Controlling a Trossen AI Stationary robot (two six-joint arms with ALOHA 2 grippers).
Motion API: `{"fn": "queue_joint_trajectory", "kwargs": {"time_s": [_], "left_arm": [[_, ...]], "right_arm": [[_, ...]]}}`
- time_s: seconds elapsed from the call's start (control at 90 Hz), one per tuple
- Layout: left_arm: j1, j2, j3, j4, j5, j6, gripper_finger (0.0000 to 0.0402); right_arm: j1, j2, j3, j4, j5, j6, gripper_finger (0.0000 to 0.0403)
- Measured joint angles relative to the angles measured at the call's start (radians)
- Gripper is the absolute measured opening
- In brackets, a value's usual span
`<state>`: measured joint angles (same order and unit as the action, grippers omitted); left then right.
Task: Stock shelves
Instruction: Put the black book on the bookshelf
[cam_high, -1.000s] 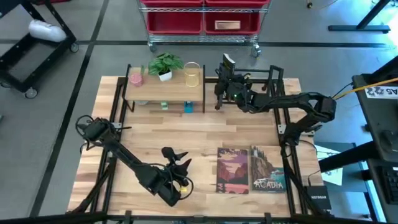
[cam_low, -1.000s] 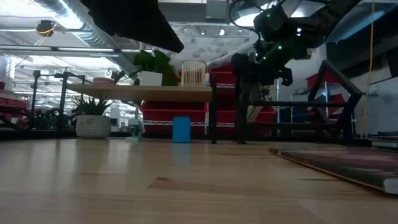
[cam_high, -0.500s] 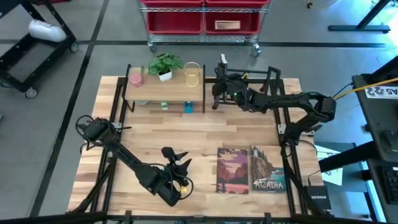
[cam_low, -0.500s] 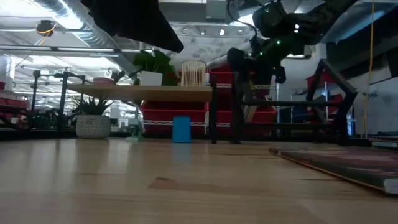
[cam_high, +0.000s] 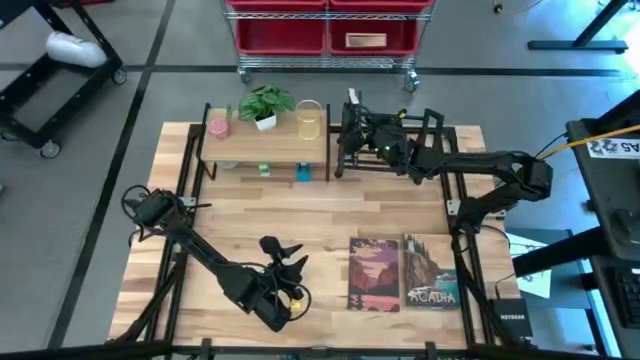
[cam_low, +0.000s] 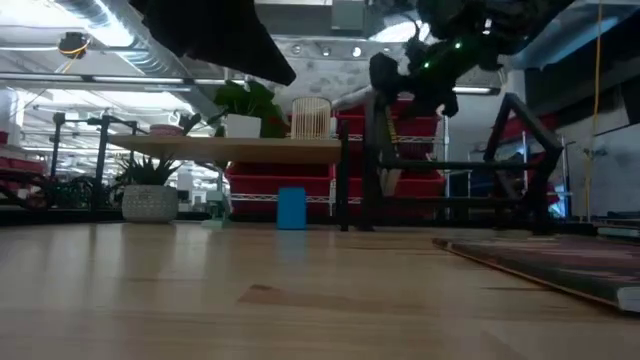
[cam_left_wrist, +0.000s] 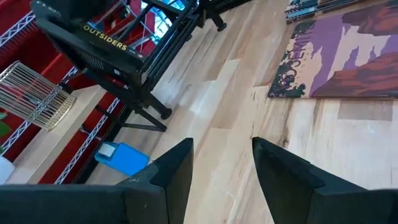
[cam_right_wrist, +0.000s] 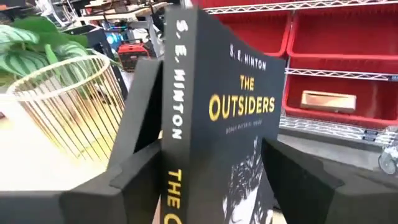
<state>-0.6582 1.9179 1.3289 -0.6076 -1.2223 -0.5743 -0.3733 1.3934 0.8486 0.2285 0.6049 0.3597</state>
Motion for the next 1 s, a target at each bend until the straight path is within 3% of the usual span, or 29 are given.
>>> {"fn": "queue_joint_trajectory", "kwargs": {"time_s": [0.278, 0.489, 0.733, 1.0], "left_arm": [[0.0, 0.0, 0.0, 0.0, 0.0, -0.002, 0.0153], [0.011, 0.0, 0.0, 0.0, 0.0, -0.002, 0.0153], [0.012, 0.0, 0.0, 0.025, 0.011, 0.006, 0.0153], [0.012, 0.0, 0.0, 0.022, 0.019, 0.007, 0.0153]], "right_arm": [[0.04, -0.136, 0.0, -0.319, -0.231, -0.214, 0.0243], [0.095, -0.166, 0.0, -0.506, -0.196, -0.188, 0.0243], [0.04, -0.099, -0.009, -0.522, -0.016, 0.018, 0.0218], [-0.131, 0.051, -0.011, -0.361, -0.208, 0.01, 0.0143]]}}
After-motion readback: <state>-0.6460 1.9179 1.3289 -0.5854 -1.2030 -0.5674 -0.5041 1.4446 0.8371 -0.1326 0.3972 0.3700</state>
